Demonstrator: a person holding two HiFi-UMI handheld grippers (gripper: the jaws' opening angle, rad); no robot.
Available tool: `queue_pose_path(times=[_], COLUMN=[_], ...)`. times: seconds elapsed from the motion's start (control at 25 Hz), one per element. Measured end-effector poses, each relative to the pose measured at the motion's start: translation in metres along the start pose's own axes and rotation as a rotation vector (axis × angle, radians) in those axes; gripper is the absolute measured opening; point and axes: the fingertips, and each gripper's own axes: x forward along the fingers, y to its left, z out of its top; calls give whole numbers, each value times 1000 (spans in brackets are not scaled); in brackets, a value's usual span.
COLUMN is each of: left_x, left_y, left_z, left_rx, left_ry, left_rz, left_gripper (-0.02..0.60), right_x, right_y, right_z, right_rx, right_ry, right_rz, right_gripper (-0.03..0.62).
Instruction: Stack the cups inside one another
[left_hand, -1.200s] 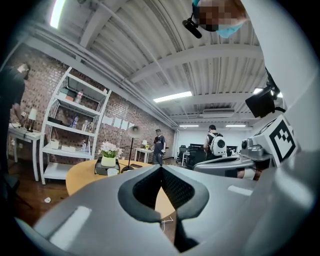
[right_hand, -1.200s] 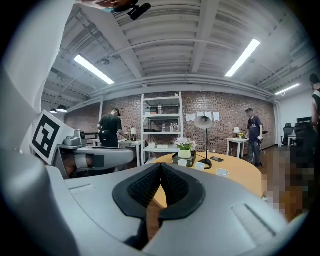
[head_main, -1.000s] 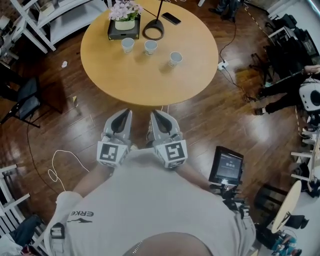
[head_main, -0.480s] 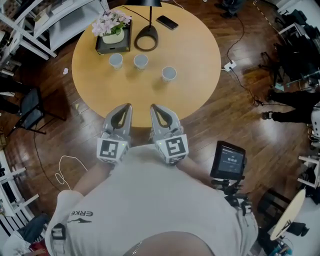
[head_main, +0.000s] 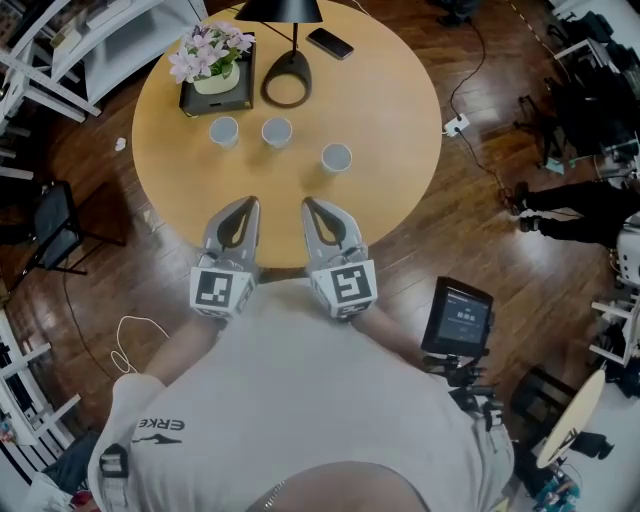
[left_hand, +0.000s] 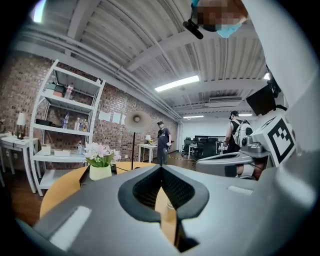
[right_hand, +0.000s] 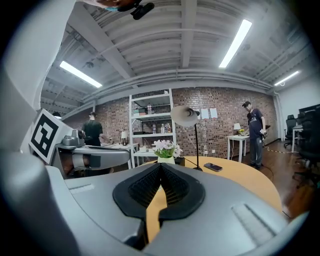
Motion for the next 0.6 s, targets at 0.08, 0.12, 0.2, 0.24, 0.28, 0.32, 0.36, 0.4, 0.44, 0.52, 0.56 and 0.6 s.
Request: queue_pose_path(times=[0.08, 0.12, 0.2, 0.24, 0.28, 0.32, 0.36, 0.4, 0.44, 0.52, 0.56, 0.6], left_x=[5, 8, 13, 15, 17, 19, 21, 23, 25, 29, 31, 32], left_y=[9, 13, 24, 30, 36, 42, 48, 53, 59, 70, 75, 80], left_z=[0, 0, 3, 4, 4, 2, -1, -4, -7, -14, -18, -23], left_rx=[-3, -4, -5, -3, 0, -2, -7, -12, -16, -24, -28, -32], left_ry=[2, 2, -2, -4, -2, 3, 9, 14, 21, 37, 47, 59], left_rz=[-20, -28, -36, -36, -36, -34, -32, -30, -28, -26, -25, -24], left_gripper=[2, 2, 2, 2, 2, 2, 2, 2, 2, 2, 2, 2], right_x=[7, 10, 20, 26, 31, 36, 41, 46, 52, 62, 68, 73], right_y=[-2, -2, 0, 1, 2, 3, 4, 4, 6, 7, 7, 7], right_z=[-1, -1, 3, 6, 9, 9, 9, 8, 6, 2, -1, -5], right_rx=[4, -1, -14, -16, -16, -16, -17, -17, -18, -19, -18, -16], right_ry=[-1, 2, 1, -1, -1, 1, 7, 16, 28, 54, 64, 73], right_rz=[-30, -37, -45, -50, -54, -58, -60, -60, -58, -54, -54, -56], right_gripper=[14, 14, 14, 14, 14, 14, 14, 14, 14, 14, 14, 14])
